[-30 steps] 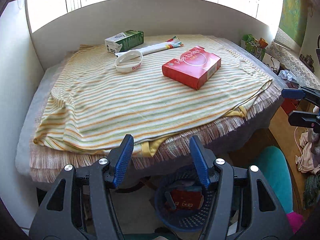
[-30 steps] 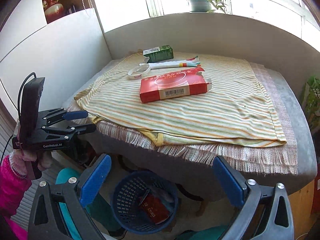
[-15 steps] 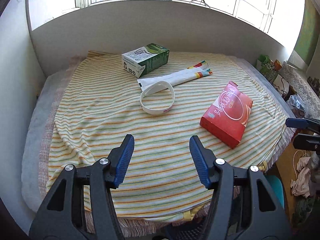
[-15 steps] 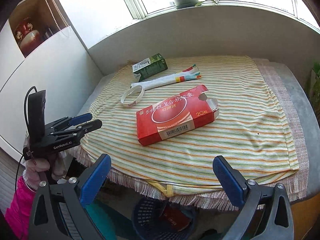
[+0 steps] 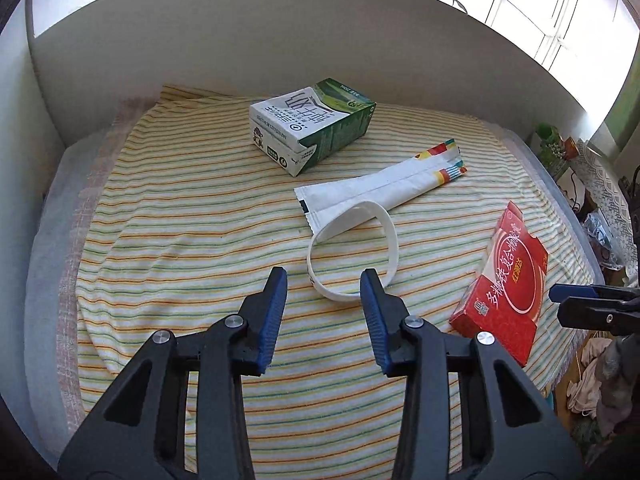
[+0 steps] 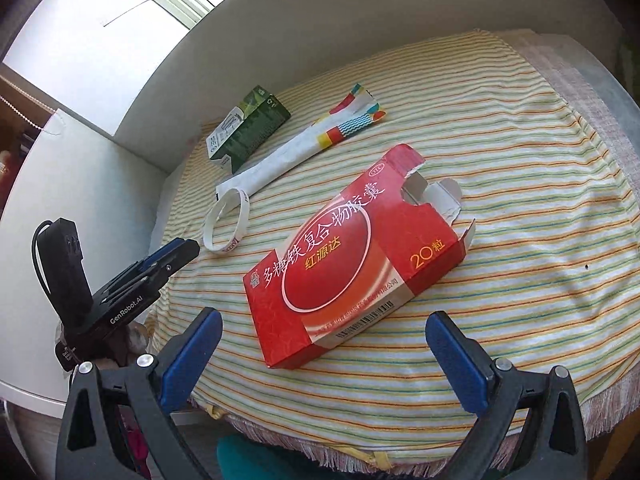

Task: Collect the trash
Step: 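Move both tools back over the bed toward the wristband and red box, then grasp the white wristband with the left gripper while the right grasps the red box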

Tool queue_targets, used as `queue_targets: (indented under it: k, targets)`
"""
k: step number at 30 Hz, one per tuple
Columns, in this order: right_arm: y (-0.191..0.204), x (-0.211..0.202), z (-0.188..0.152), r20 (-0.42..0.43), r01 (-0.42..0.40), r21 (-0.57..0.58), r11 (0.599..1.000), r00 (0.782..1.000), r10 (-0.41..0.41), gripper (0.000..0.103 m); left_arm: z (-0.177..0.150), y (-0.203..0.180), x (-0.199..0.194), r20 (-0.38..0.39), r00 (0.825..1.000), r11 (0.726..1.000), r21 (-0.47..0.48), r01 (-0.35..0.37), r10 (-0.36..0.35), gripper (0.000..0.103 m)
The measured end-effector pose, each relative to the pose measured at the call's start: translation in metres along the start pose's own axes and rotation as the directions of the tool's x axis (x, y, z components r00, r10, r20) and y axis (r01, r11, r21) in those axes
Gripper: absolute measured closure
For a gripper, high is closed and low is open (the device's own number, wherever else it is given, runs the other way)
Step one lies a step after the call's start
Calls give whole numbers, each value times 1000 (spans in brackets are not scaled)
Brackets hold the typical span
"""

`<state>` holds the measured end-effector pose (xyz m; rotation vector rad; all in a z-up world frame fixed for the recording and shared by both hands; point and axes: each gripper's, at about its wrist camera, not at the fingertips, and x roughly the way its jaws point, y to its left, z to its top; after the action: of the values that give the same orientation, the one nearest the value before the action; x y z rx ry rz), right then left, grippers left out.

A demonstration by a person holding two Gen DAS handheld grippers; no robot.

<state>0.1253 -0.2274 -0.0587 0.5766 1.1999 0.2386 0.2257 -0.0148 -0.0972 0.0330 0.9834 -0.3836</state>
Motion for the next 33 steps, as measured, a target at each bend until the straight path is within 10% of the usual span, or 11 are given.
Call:
queue_targets:
  k: [16,33]
  targets:
    - [20,48,46,-9,167,-56,984,986,-168,0,13,2,30,-38,999,999,35,-13,14,94]
    - [51,93,73,34,331,-273,903,942,-335,1,10,9,28,-24,1000,999,51,-18,19,101]
